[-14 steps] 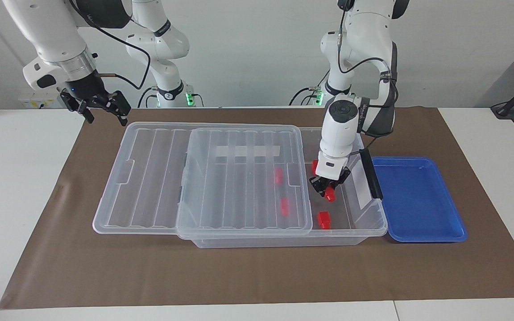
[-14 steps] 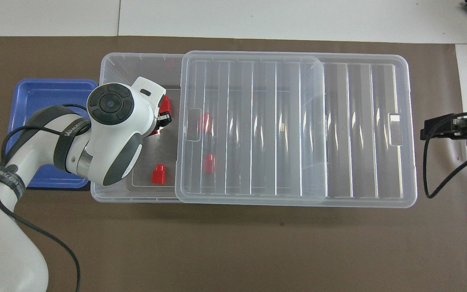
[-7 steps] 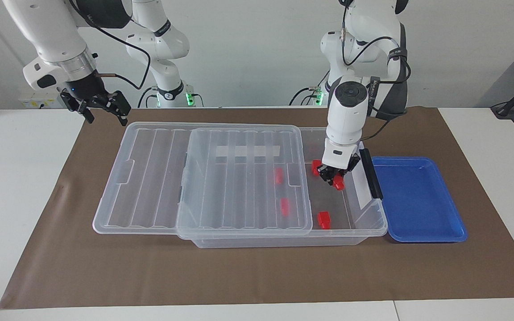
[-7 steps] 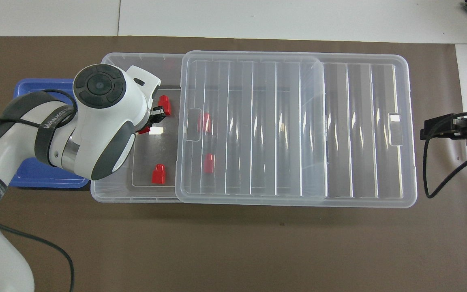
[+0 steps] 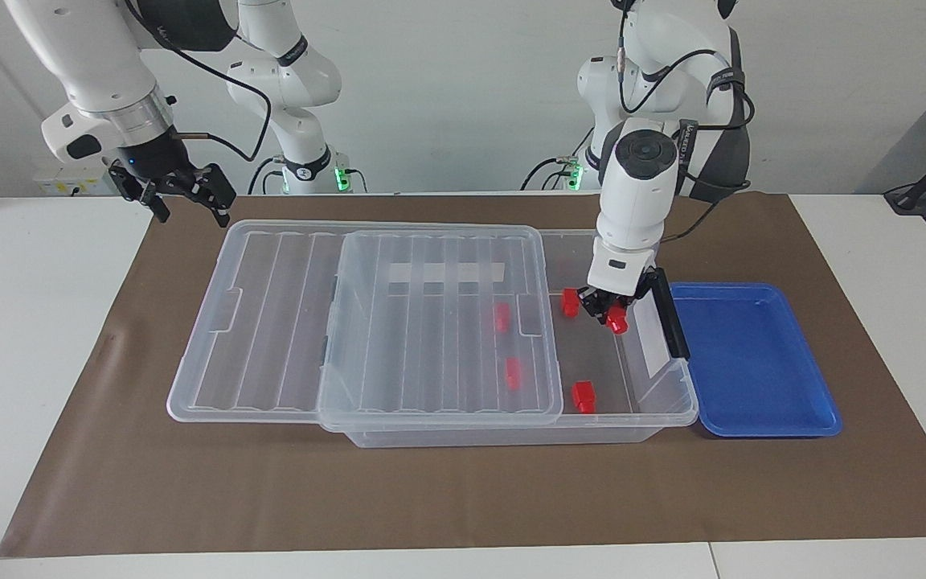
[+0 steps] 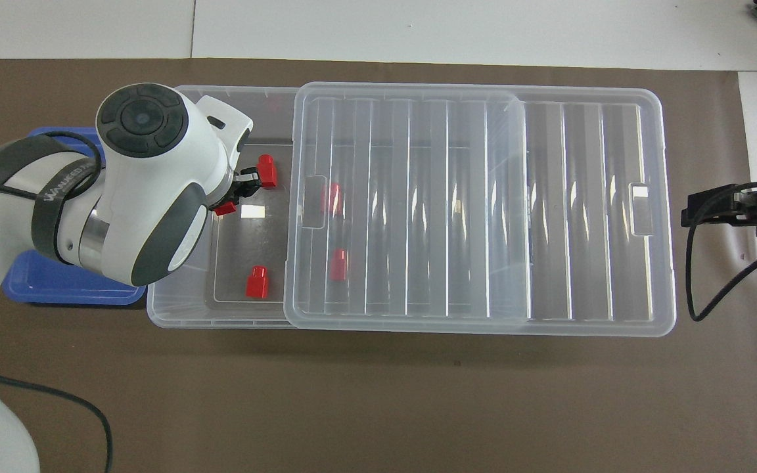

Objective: Place red block in blue tray from box
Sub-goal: 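Lift the red block with the left gripper out of the box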

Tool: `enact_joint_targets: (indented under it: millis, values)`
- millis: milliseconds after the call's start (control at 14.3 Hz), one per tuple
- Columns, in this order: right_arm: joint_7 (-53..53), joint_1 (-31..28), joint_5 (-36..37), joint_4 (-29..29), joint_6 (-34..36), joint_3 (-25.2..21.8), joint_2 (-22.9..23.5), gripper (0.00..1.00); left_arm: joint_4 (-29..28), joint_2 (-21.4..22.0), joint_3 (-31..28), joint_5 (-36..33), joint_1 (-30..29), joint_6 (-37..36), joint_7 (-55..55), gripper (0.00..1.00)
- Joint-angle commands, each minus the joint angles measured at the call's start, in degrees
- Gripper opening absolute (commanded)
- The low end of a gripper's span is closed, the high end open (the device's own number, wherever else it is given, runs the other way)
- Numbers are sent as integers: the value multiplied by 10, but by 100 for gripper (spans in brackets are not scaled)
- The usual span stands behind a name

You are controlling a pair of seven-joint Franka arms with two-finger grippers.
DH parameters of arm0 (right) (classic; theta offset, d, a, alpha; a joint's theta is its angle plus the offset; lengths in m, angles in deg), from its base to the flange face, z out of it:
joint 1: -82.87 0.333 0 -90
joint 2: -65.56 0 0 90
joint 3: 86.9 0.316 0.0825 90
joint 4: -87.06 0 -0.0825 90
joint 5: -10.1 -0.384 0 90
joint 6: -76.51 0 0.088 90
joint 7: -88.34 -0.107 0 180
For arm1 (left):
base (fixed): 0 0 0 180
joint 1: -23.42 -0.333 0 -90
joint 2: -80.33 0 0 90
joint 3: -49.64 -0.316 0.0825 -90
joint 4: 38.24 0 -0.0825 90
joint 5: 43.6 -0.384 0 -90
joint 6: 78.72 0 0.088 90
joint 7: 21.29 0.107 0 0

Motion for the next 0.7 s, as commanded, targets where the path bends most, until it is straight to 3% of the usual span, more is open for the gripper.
enact_joint_targets:
  millis: [0, 631]
  values:
    - [-7, -5, -10, -17, -2, 2, -15, 100, 29, 7, 1, 17, -15, -53, 36, 0]
    - [-7, -5, -10, -17, -2, 2, -15, 100, 50, 41, -2, 59, -96, -121, 166, 0]
